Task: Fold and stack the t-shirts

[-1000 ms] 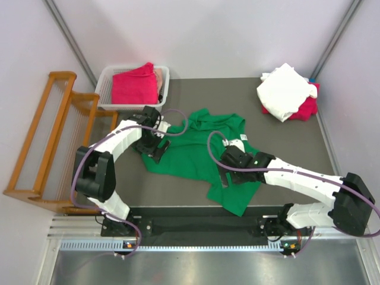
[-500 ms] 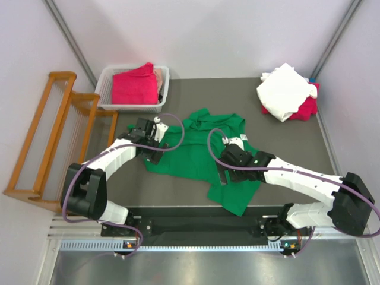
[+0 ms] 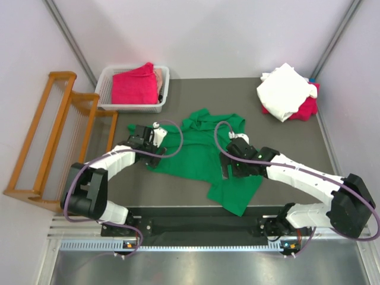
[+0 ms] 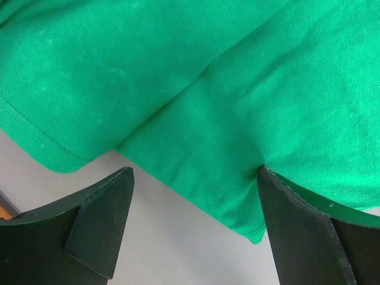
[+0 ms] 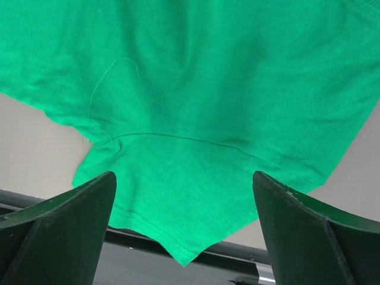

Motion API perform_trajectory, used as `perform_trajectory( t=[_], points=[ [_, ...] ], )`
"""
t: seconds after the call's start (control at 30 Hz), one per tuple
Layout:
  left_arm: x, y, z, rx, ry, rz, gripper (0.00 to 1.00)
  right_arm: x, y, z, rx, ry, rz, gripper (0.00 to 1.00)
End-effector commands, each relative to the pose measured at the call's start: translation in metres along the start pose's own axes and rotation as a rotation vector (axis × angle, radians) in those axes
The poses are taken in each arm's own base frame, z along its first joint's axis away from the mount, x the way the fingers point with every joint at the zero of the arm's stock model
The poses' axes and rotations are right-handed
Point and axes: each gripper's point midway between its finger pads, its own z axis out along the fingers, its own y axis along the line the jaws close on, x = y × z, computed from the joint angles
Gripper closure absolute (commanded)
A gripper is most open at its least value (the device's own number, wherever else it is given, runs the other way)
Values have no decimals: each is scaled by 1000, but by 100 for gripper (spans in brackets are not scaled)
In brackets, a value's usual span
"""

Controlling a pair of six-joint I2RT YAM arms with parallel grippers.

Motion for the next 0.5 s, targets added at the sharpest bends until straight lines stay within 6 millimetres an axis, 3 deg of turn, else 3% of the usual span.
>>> perform_trajectory(
  t=[0.0, 0.1, 0.13, 0.17, 0.2, 0.37, 0.47],
  points=[
    [18, 4, 16, -6, 77, 9, 12, -25, 9, -12, -63, -75, 57, 3],
    [17, -2, 10, 52, 98, -1, 22, -27, 6, -12, -58, -77, 59, 5],
    [21, -6, 5, 79, 123, -8, 32, -27, 4, -11, -54, -77, 62, 6],
    [14, -10, 2, 121, 102, -15, 53, -25, 3, -11, -52, -73, 61, 7],
    [12, -11, -1, 130, 104, -17, 60, -26, 1, -10, -49, -72, 63, 7],
    [10, -16, -16, 176, 119, -24, 74, -23, -1, -8, -45, -60, 64, 8],
    [9, -17, -23, 193, 127, -17, 96, -23, -3, -7, -42, -58, 59, 9]
  ],
)
